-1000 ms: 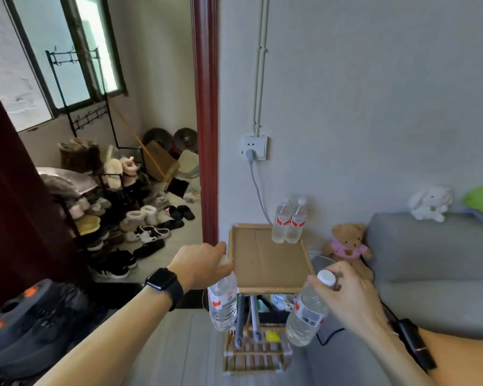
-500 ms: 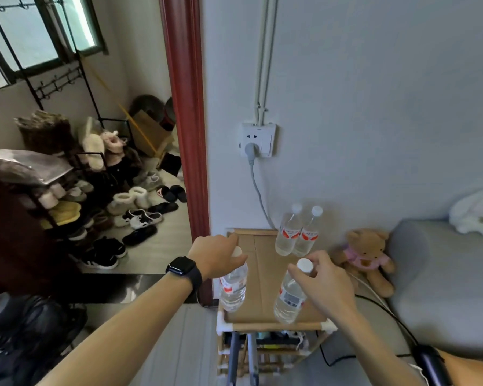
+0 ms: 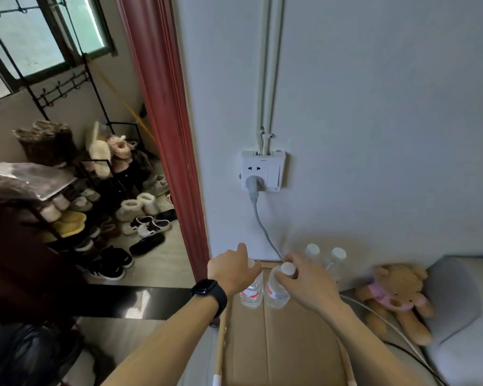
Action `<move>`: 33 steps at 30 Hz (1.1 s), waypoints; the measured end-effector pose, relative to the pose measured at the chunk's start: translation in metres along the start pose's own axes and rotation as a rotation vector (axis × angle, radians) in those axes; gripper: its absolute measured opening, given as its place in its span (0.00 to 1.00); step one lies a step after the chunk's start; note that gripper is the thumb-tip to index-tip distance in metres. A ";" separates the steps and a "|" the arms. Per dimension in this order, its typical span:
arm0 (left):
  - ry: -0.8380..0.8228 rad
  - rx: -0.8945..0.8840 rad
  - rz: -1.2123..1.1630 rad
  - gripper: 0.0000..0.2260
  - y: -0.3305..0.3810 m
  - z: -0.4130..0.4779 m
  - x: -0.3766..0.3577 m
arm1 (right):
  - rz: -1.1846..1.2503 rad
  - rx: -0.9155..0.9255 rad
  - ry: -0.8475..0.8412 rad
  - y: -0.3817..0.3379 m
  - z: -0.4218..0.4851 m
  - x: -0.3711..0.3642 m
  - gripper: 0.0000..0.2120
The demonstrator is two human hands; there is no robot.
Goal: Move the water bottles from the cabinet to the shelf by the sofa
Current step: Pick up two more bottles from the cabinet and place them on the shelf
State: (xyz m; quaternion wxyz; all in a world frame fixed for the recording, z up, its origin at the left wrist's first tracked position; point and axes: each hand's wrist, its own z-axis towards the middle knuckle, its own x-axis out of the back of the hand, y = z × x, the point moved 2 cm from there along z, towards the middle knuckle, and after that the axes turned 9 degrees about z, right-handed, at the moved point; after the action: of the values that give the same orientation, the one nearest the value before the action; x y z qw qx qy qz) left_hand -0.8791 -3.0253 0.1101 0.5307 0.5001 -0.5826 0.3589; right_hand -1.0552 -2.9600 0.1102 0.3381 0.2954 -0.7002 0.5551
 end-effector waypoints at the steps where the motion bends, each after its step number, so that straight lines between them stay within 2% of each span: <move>1: -0.027 -0.010 -0.010 0.16 -0.001 0.004 -0.003 | -0.031 0.004 -0.047 0.000 0.005 -0.002 0.09; 4: -0.065 -0.064 -0.076 0.17 -0.007 0.015 -0.012 | -0.028 -0.020 -0.091 0.004 0.015 -0.005 0.11; 11: -0.211 -0.324 -0.100 0.23 -0.020 0.031 -0.007 | -0.102 -0.030 -0.034 0.010 0.026 0.001 0.17; 17: -0.208 -0.538 -0.109 0.17 -0.018 0.032 -0.003 | -0.186 -0.016 0.011 -0.001 0.031 0.000 0.17; 23: -0.109 -0.478 -0.061 0.16 -0.022 0.035 -0.005 | -0.201 0.041 -0.057 -0.003 0.031 0.004 0.17; 28: -0.086 -0.416 -0.105 0.15 -0.020 0.034 -0.012 | -0.201 0.062 -0.132 -0.002 0.027 0.007 0.22; 33: -0.050 -0.404 -0.117 0.14 -0.015 0.030 -0.014 | -0.265 0.040 -0.075 -0.004 0.030 0.010 0.20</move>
State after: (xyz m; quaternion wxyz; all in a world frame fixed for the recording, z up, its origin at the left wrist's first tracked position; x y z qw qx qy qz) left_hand -0.8734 -3.0542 0.0896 0.6256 0.4250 -0.6257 0.1910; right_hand -1.0624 -2.9910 0.1153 0.3758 0.4126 -0.6560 0.5082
